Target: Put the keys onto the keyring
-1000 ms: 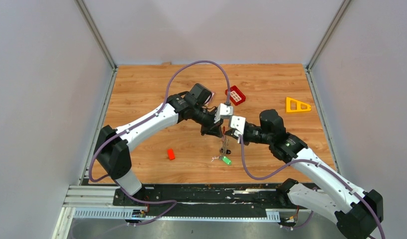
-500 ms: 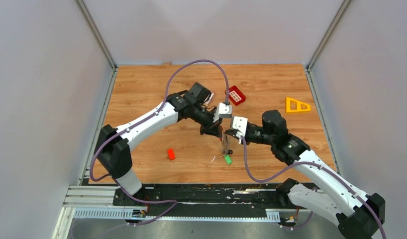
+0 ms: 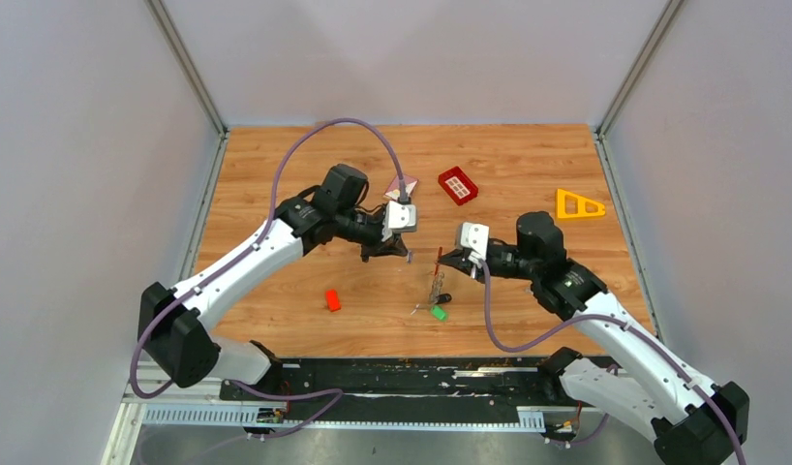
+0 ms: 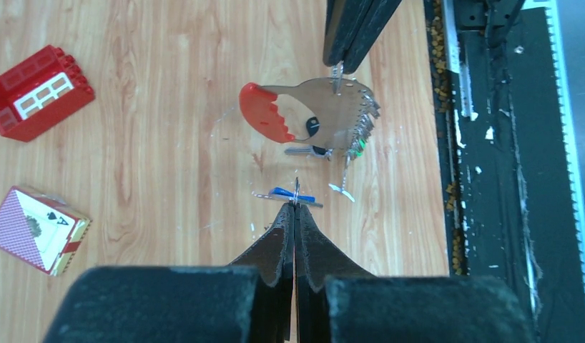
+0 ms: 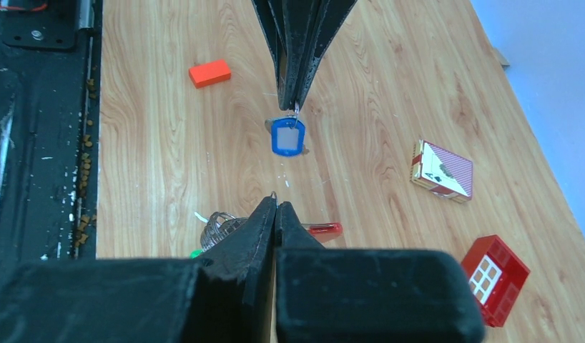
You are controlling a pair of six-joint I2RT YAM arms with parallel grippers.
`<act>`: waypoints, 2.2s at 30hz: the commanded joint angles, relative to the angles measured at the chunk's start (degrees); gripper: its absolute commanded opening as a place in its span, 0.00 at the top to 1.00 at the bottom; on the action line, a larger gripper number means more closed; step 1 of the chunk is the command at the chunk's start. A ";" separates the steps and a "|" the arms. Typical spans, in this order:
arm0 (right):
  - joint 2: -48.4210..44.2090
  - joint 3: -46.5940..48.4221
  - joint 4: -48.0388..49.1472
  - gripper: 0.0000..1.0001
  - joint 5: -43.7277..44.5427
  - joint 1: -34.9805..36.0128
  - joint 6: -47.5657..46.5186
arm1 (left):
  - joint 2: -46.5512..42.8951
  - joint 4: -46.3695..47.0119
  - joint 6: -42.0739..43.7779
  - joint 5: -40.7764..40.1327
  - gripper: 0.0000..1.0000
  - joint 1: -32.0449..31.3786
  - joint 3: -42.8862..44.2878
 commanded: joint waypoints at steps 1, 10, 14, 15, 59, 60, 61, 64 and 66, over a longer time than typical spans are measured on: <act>0.14 2.93 2.35 1.00 -7.49 -1.91 3.81 | -2.72 5.97 0.51 -1.50 1.00 0.00 -3.37; 2.92 5.40 3.20 1.00 -17.47 -3.10 3.98 | -2.63 14.36 -6.51 14.05 1.00 -0.21 -6.55; 4.21 6.68 2.16 1.00 -20.49 -3.25 2.79 | -2.74 11.83 -4.21 12.85 1.00 -0.35 -6.88; 4.44 6.79 1.60 1.00 -20.48 -3.21 2.11 | -2.93 11.78 -3.95 11.38 1.00 -0.37 -7.43; 2.09 4.16 -5.78 1.00 -14.50 -5.00 -0.43 | -3.29 13.70 2.01 -13.93 0.18 -0.35 -11.49; 2.16 4.17 -5.08 1.00 -14.80 -5.03 0.26 | -4.51 15.68 1.12 -11.21 0.18 -0.35 -12.38; 2.28 4.29 -4.37 1.00 -15.19 -4.99 0.85 | -5.65 18.27 -0.02 -7.81 0.18 -0.41 -13.33; 3.15 4.97 -2.54 1.00 -16.77 -4.98 2.96 | -7.87 30.03 -4.56 0.70 0.22 -0.92 -16.69; 3.57 5.29 -1.40 1.00 -17.36 -5.04 4.30 | -8.63 36.40 -8.65 3.90 0.24 -1.25 -18.47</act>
